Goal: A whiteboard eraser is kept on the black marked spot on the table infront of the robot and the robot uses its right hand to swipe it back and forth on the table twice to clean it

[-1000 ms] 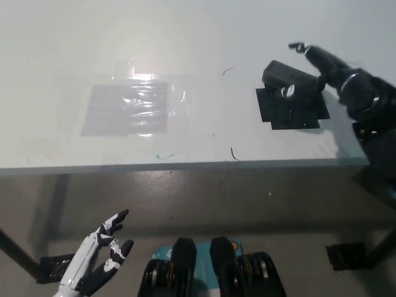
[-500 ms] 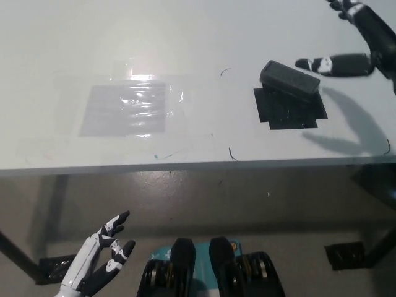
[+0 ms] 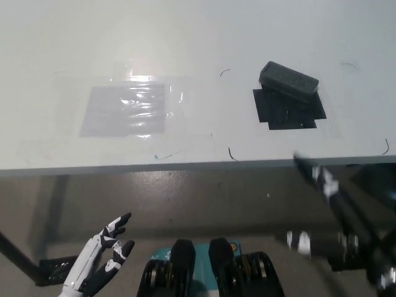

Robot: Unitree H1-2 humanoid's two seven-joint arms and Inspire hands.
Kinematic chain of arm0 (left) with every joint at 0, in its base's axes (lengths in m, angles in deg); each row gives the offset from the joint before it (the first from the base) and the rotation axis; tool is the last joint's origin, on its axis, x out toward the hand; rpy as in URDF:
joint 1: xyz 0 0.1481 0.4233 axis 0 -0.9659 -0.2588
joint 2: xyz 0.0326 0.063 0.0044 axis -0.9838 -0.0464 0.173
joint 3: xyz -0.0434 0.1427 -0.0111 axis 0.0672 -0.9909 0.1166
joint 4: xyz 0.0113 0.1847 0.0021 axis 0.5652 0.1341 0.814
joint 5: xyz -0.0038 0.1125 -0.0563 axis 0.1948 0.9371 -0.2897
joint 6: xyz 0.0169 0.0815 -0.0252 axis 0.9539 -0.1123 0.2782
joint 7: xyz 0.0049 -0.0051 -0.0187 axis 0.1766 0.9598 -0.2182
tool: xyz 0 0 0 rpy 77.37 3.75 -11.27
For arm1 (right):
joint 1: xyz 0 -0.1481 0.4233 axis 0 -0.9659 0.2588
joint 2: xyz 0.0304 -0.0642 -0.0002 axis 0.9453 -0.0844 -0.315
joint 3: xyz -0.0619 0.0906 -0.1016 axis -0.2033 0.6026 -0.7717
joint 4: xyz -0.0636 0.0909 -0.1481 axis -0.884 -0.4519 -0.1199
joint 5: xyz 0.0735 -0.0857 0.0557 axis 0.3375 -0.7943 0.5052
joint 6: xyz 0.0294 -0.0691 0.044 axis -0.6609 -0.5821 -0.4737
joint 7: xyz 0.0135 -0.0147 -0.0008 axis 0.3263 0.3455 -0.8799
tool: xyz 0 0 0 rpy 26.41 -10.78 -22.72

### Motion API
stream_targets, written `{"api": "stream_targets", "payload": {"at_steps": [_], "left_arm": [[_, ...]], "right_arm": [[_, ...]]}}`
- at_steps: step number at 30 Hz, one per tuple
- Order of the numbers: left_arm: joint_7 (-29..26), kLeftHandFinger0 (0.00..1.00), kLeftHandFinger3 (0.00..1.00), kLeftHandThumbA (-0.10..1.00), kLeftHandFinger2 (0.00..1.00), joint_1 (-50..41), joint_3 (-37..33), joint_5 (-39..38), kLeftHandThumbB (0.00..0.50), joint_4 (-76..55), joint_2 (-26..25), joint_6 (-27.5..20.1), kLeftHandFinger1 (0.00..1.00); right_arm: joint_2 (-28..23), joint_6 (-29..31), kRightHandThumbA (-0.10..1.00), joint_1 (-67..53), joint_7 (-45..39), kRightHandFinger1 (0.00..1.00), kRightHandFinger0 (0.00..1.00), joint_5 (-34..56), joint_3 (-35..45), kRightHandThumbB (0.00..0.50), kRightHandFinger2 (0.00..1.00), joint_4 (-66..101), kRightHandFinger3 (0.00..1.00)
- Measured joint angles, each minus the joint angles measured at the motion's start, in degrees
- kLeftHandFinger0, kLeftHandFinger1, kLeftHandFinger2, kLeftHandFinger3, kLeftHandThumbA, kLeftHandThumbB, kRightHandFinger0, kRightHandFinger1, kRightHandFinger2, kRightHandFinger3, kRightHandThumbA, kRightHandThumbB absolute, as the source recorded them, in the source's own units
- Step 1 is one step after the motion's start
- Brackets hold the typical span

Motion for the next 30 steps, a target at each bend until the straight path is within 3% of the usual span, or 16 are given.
{"api": "stream_targets", "payload": {"at_steps": [1, 4, 6, 8, 10, 16, 20, 23, 30], "left_arm": [[0.0, 1.0, 1.0, 0.85, 1.0, -0.02, 0.0, -0.01, 0.442, 0.0, 0.05, 0.0, 1.0], [0.0, 1.0, 1.0, 0.87, 1.0, -0.28, -0.02, -0.02, 0.469, -0.02, 0.34, -0.01, 1.0], [0.0, 1.0, 1.0, 0.87, 1.0, -0.45, -0.04, -0.02, 0.477, -0.01, 0.46, -0.01, 1.0], [0.0, 1.0, 1.0, 0.88, 1.0, -0.77, -0.07, -0.02, 0.477, -0.02, 0.66, -0.01, 1.0], [0.0, 1.0, 1.0, 0.88, 1.0, -1.03, -0.11, -0.01, 0.476, -0.02, 0.92, -0.01, 1.0], [0.0, 1.0, 1.0, 0.86, 1.0, -1.29, -0.15, -0.11, 0.484, -0.01, 1.59, -0.02, 1.0], [0.0, 1.0, 1.0, 0.87, 1.0, -1.26, -0.11, -0.39, 0.481, 0.02, 1.81, -0.04, 1.0], [0.0, 1.0, 1.0, 0.89, 1.0, -1.26, -0.06, -0.62, 0.5, 0.06, 2.06, -0.06, 1.0], [-0.02, 1.0, 1.0, 0.88, 1.0, -1.15, 0.35, -1.4, 0.5, 0.26, 2.67, -0.22, 1.0]], "right_arm": [[0.33, 0.57, 1.0, -1.69, 0.09, 1.0, 1.0, 0.05, -0.03, 0.308, 1.0, 0.03, 1.0], [1.68, 3.54, 1.0, -6.79, 0.72, 1.0, 1.0, 0.09, -0.05, 0.347, 1.0, -0.59, 1.0], [2.36, 4.92, 1.0, -8.3, 1.06, 1.0, 1.0, 0.1, -0.05, 0.327, 1.0, -1.77, 1.0], [3.29, 7.2, 1.0, -9.66, 1.68, 1.0, 1.0, 0.1, -0.04, 0.352, 1.0, -5.05, 1.0], [3.99, 9.01, 1.0, -9.93, 2.22, 1.0, 1.0, 0.11, -0.04, 0.341, 1.0, -8.61, 1.0], [4.77, 14.03, 1.0, -9.69, 3.44, 1.0, 1.0, 0.37, 0.02, 0.403, 1.0, -18.53, 1.0], [4.79, 17.82, 1.0, -9.2, 4.44, 1.0, 1.0, 0.71, 0.29, 0.392, 1.0, -23.9, 1.0], [4.79, 20.36, 1.0, -8.78, 5.08, 1.0, 1.0, 0.98, 0.45, 0.428, 1.0, -26.74, 1.0], [4.78, 25.5, 1.0, -6.62, 6.56, 1.0, 1.0, 1.35, 0.84, 0.418, 1.0, -31.43, 1.0]]}}
